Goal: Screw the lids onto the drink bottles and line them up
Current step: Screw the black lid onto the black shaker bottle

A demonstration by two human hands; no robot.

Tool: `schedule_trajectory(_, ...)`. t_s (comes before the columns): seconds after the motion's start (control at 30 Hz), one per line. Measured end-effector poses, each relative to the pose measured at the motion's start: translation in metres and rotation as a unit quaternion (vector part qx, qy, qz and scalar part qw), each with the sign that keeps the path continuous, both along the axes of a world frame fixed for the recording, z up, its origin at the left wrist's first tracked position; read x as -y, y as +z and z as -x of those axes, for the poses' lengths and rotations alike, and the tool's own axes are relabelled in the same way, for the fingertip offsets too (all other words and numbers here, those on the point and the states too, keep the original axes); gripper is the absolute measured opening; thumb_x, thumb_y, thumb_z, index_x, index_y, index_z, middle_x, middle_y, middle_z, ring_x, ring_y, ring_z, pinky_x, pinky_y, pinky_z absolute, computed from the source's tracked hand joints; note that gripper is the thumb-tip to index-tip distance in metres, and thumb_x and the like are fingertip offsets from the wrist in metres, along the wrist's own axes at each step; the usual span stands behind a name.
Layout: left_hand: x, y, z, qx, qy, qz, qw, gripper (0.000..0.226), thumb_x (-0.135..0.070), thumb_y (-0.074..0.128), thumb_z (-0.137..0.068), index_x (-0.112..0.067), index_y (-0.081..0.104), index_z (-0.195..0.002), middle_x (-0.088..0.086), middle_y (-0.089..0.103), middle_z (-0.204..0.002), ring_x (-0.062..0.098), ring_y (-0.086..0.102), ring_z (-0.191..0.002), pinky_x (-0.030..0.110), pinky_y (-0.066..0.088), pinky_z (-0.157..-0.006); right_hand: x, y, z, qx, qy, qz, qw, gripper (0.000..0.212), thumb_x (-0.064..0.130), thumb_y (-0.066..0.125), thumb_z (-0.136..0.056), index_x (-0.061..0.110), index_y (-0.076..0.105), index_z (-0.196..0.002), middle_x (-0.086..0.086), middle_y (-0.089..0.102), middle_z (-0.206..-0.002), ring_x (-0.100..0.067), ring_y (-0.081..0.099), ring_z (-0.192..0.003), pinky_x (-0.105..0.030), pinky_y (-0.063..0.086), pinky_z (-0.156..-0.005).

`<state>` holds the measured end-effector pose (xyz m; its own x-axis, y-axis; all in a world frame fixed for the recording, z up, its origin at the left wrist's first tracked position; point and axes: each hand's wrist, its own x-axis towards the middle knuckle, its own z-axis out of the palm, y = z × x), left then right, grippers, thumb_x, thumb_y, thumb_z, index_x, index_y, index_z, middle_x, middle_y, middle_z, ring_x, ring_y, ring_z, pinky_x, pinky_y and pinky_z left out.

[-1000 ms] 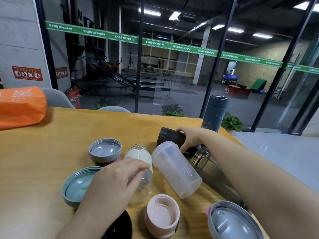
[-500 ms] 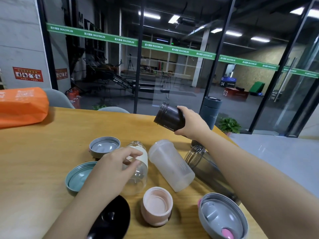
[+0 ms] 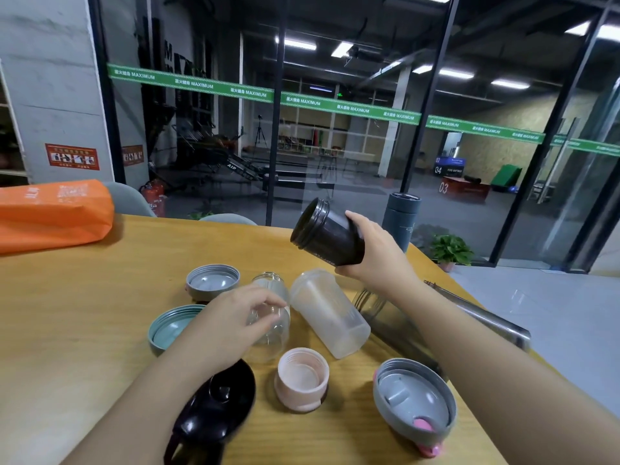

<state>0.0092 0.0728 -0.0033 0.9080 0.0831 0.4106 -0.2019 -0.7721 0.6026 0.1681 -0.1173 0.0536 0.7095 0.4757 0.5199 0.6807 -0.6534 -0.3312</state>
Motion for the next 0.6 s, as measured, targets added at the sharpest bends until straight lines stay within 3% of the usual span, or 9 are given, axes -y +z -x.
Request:
schedule_trajectory(0.17, -0.007, -0.005, 0.015, 0.002, 0.003, -0.003, 1.0, 0.017, -0.03, 0.065, -0.083, -0.036, 0.069, -0.099, -0.019, 0.065, -0.106, -0.001, 0.057, -0.102, 0.027, 0.045, -0.091, 0.006, -0.001, 0.018, 0.008, 0.012, -0.002, 1.0, 0.097, 0.028, 0.083, -0.064, 0.029, 0.028, -0.144, 0.003, 0.045, -0.141, -0.019, 0.042, -0.128, -0.04, 0.038, -0.105)
schedule_trajectory(0.27, -0.01, -0.005, 0.026, -0.02, 0.013, -0.026, 0.999, 0.025, -0.03, 0.071, -0.081, -0.046, 0.061, -0.098, -0.021, 0.06, -0.115, -0.001, 0.054, -0.109, 0.027, 0.043, -0.096, 0.01, -0.002, 0.028, 0.006, 0.02, -0.002, 1.0, 0.098, 0.027, 0.083, -0.063, 0.028, 0.028, -0.144, 0.003, 0.045, -0.141, -0.02, 0.042, -0.128, -0.041, 0.038, -0.106)
schedule_trajectory(0.4, -0.011, -0.005, 0.041, -0.065, 0.018, -0.065, 0.996, 0.034, -0.052, 0.071, -0.073, -0.059, 0.049, -0.097, -0.032, 0.047, -0.121, -0.005, 0.041, -0.125, 0.028, 0.036, -0.105, 0.014, -0.002, 0.038, 0.002, 0.023, -0.009, 1.0, 0.098, 0.027, 0.083, -0.063, 0.028, 0.028, -0.144, 0.004, 0.045, -0.141, -0.019, 0.042, -0.127, -0.041, 0.039, -0.105)
schedule_trajectory(0.5, -0.001, -0.004, 0.052, -0.091, 0.024, -0.074, 0.993, 0.05, -0.053, 0.073, -0.07, -0.057, 0.042, -0.11, -0.031, 0.038, -0.127, -0.008, 0.029, -0.129, 0.022, 0.031, -0.105, 0.015, -0.004, 0.046, 0.005, 0.027, -0.013, 1.0, 0.099, 0.028, 0.084, -0.062, 0.029, 0.027, -0.144, 0.004, 0.045, -0.141, -0.018, 0.042, -0.127, -0.04, 0.039, -0.104)
schedule_trajectory(0.6, 0.005, -0.007, 0.06, -0.116, 0.037, -0.093, 0.988, 0.083, -0.067, 0.071, -0.059, -0.05, 0.035, -0.132, -0.03, 0.03, -0.135, -0.004, 0.03, -0.13, 0.024, 0.034, -0.104, 0.018, -0.004, 0.054, 0.014, 0.033, -0.011, 0.999, 0.099, 0.027, 0.083, -0.063, 0.029, 0.027, -0.144, 0.004, 0.045, -0.141, -0.018, 0.042, -0.127, -0.038, 0.038, -0.104)
